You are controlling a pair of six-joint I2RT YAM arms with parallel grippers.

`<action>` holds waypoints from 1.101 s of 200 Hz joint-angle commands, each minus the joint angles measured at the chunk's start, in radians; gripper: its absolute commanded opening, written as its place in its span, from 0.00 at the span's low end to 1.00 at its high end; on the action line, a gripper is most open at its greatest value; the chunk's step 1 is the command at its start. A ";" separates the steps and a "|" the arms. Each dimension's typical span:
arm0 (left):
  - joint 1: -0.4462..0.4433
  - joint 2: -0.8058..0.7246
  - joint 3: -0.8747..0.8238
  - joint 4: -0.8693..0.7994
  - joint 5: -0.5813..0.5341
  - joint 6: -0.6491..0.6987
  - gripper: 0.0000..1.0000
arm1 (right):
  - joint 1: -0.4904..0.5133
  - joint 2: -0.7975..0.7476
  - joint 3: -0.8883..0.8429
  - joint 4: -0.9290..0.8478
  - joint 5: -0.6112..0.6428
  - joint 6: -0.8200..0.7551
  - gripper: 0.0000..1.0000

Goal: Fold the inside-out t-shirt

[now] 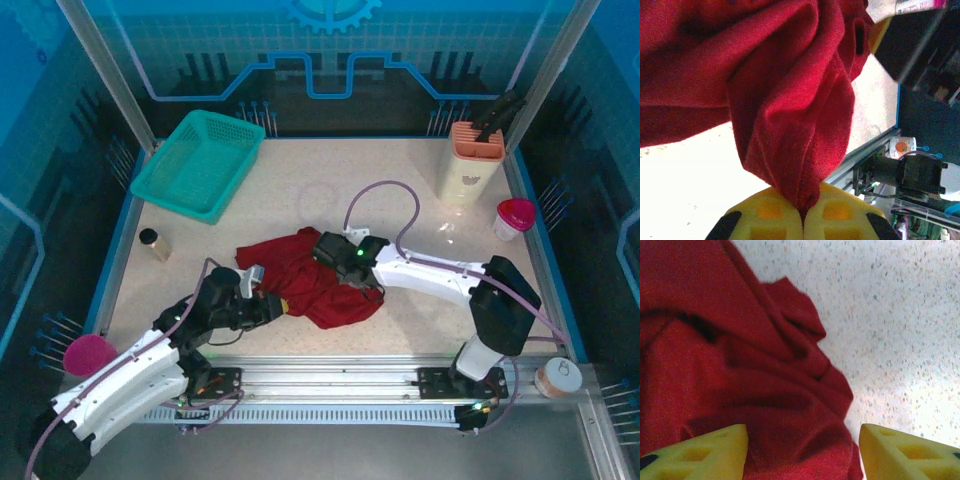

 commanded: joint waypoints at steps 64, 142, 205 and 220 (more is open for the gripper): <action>0.010 -0.018 0.014 -0.050 -0.049 -0.013 0.00 | 0.087 -0.041 0.003 -0.052 -0.034 0.107 0.66; 0.009 -0.034 0.009 -0.019 -0.048 -0.028 0.00 | 0.032 0.067 -0.002 0.034 0.045 0.164 0.71; 0.012 -0.050 0.010 -0.027 -0.033 -0.020 0.00 | 0.010 0.095 0.075 0.073 -0.032 0.100 0.72; 0.013 -0.046 0.007 -0.020 -0.033 -0.021 0.00 | 0.007 0.107 0.087 0.077 -0.040 0.103 0.74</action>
